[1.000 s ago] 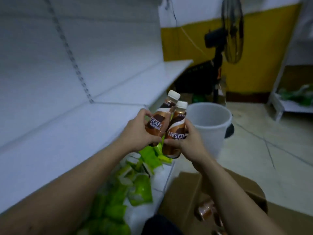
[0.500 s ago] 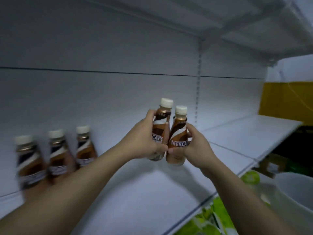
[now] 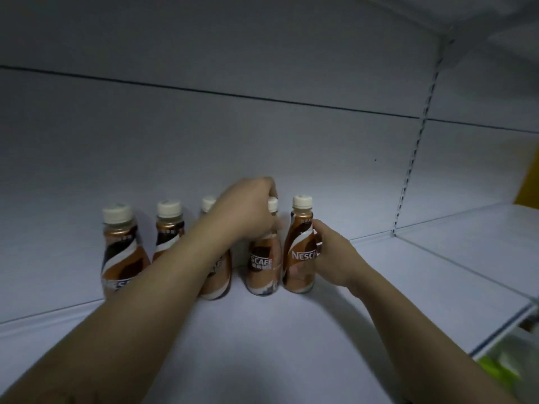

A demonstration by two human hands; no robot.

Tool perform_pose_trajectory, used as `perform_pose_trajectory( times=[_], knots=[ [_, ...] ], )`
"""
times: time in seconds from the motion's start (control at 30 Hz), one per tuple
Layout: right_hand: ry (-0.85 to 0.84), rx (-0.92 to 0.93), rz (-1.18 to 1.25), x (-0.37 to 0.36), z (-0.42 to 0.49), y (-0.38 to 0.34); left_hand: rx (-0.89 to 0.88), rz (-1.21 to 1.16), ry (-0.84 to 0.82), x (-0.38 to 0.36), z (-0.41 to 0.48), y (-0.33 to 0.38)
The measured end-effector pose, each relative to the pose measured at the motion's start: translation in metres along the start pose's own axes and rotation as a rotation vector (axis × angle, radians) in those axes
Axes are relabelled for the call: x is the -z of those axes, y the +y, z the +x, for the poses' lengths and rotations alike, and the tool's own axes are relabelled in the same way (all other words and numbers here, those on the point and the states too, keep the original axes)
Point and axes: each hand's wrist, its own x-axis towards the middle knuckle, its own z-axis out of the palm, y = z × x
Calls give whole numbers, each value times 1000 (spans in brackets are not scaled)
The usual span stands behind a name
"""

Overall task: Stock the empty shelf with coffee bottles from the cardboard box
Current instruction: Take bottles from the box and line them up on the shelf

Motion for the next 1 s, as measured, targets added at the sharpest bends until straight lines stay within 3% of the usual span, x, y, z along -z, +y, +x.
perform_pose_trajectory(
  times=[0.13,0.23,0.4,0.57,0.77,1.0],
  knots=[
    [-28,-20,-42,-1,4,-2,-81,344,9,13,11,-1],
    [3,-55,-11,-7,10,-3,-88,455,69,10,17,1],
    [2,-107,-55,-20,26,-12,-82,492,94,16,18,-5],
    [-62,-18,-296,-27,41,-26,-60,540,99,22,13,-15],
    [26,1,-46,-30,24,8,-30,463,110,14,13,-17],
    [32,12,-50,-41,20,15,24,459,111,11,9,-15]
  ],
)
